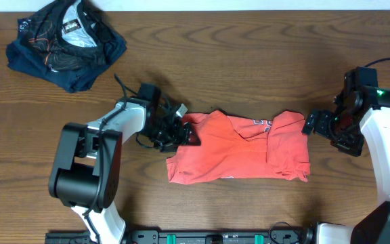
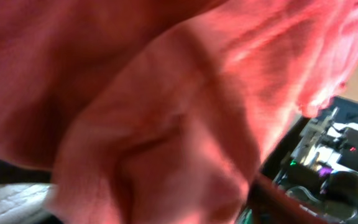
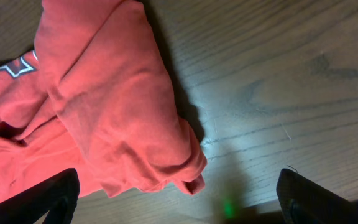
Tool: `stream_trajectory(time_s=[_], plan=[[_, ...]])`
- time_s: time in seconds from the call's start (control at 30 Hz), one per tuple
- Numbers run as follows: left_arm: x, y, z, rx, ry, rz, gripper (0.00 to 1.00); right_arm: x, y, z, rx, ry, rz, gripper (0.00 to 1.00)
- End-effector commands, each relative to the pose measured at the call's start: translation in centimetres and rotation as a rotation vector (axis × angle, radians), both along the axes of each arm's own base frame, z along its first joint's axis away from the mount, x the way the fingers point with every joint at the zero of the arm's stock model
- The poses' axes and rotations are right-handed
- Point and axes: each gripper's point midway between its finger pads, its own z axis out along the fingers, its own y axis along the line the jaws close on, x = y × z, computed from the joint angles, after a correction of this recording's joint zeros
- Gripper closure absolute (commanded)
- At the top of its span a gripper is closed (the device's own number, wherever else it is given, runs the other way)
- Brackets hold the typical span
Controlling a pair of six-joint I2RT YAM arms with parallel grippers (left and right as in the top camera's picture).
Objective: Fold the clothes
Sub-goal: 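Move the left gripper toward the bundle's left edge, then grasp the left edge of the red shirt with the left gripper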
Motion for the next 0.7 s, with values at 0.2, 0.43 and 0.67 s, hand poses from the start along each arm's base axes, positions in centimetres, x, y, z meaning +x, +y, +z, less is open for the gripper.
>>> stream_trajectory(time_s=[0.2,0.43,0.67], plan=[[-1.1,2.5,-4.1,0.198,0.029,-0.005,0.81,-0.1,-0.1,0.2,0.0,-0.005,0.008,0.01],[0.0,6.1,-5.0,0.33,0.054,0.093,0.92,0.0,-0.1,0.2,0.0,-0.005,0.008,0.01],[2.6,10.6,-3.3,0.377,0.096,0.223,0.94,0.0,-0.1,0.2,0.0,-0.008,0.008,0.01]])
